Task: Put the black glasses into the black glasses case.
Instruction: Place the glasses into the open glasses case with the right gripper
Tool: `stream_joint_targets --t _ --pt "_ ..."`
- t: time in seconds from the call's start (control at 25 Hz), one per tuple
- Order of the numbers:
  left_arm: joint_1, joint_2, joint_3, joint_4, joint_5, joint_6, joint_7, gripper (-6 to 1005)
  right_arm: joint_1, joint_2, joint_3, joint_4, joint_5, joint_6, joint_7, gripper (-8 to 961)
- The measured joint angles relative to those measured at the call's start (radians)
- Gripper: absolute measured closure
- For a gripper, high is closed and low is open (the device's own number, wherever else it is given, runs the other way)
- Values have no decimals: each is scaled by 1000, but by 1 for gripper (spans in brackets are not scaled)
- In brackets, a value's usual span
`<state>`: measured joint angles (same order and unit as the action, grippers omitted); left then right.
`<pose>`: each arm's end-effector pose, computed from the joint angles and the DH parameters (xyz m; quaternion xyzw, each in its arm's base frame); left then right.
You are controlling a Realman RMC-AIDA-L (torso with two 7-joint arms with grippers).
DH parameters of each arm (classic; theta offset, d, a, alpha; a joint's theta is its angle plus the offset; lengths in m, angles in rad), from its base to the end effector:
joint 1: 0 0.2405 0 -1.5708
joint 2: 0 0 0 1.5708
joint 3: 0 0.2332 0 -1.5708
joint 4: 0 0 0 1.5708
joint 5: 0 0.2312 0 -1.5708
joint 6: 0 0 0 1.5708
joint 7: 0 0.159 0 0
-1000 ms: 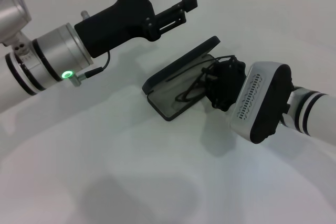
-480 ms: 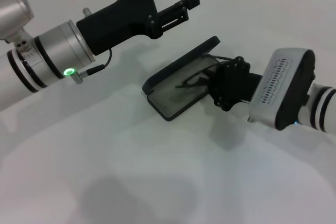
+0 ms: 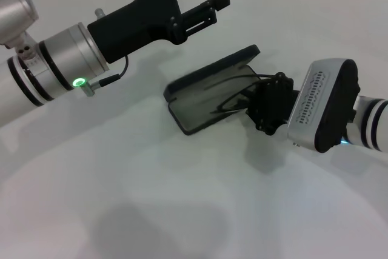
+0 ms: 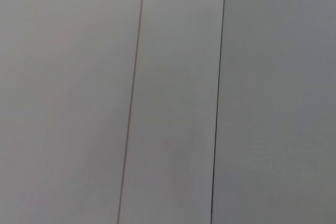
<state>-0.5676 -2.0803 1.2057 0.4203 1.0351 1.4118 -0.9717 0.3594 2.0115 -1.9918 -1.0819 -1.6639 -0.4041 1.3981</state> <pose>-0.1789 0.3682 -0.0261 -0.8577 -0.1178 -0.4501 0.2188 0.1781 0.3619 -0.1103 -0.9516 -0.0428 0.0274 0.3030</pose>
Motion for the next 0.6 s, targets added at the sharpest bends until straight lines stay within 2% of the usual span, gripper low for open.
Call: stream_joint_targets --t 0.36,0.6 --pt "0 0 0 0 1 -1 1 331 1 3 54 -56 -165 -82 103 835" --pt "-6 -4 0 0 -1 -1 5 331 32 10 59 -55 -187 -84 131 827"
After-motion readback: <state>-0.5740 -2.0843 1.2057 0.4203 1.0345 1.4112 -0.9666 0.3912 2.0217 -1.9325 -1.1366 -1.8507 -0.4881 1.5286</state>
